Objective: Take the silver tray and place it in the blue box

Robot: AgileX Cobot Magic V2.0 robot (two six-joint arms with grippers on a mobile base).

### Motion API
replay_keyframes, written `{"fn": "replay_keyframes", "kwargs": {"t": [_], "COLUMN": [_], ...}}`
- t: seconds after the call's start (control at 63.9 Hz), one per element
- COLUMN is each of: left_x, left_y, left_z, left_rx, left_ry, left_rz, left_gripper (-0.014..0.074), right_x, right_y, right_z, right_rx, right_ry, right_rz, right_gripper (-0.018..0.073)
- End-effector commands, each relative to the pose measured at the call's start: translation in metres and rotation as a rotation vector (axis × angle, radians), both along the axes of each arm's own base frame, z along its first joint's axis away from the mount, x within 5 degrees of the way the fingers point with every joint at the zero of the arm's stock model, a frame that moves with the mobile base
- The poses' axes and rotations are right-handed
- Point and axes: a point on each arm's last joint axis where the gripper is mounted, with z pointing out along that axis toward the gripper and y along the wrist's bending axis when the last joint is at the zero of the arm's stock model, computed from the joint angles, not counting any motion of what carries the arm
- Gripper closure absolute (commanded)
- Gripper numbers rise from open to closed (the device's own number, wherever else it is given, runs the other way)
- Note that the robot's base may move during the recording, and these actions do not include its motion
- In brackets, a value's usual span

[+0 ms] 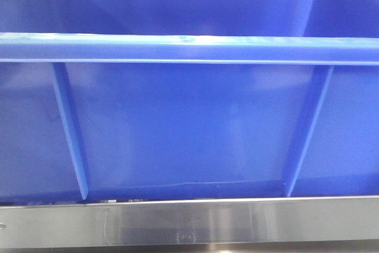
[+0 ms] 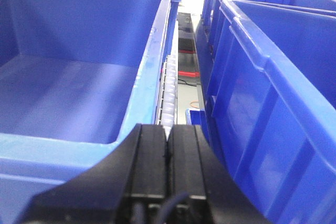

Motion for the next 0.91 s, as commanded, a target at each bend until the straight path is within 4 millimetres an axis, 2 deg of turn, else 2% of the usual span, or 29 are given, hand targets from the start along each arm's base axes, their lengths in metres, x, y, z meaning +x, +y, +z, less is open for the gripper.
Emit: {"fn": "replay_keyframes", "kwargs": {"t": [0.0,0.141,0.36,0.892], "left_x": [-0.002,-0.002,-0.002,-0.002], "left_y": [0.001,0.001,0.001,0.001], "left_z": [0.009,0.009,0.009,0.009], "left_rx": [-0.001,-0.001,-0.001,-0.001], "left_ry": [-0.099,-0.099,-0.099,-0.098], "left_rz": [0.008,0.008,0.008,0.008], "left_gripper": [0.0701,0.0701,0.0701,0.0701], "right_x": [0.005,0.011,0.007,0.007], "right_y": [-0.001,-0.003,-0.002,-0.003], "right_z": [-0.001,-0.037,-0.077,-0.081], "right_rx": [0.01,0.016,-0.009,0.01], "right_ry": [-0.092,-0.102,-0.18,-0.13], "right_rz": [-0.045,-0.095,-0.099,-0.105], "right_gripper": [0.0506,0.0506,0.0506,0.0506]}}
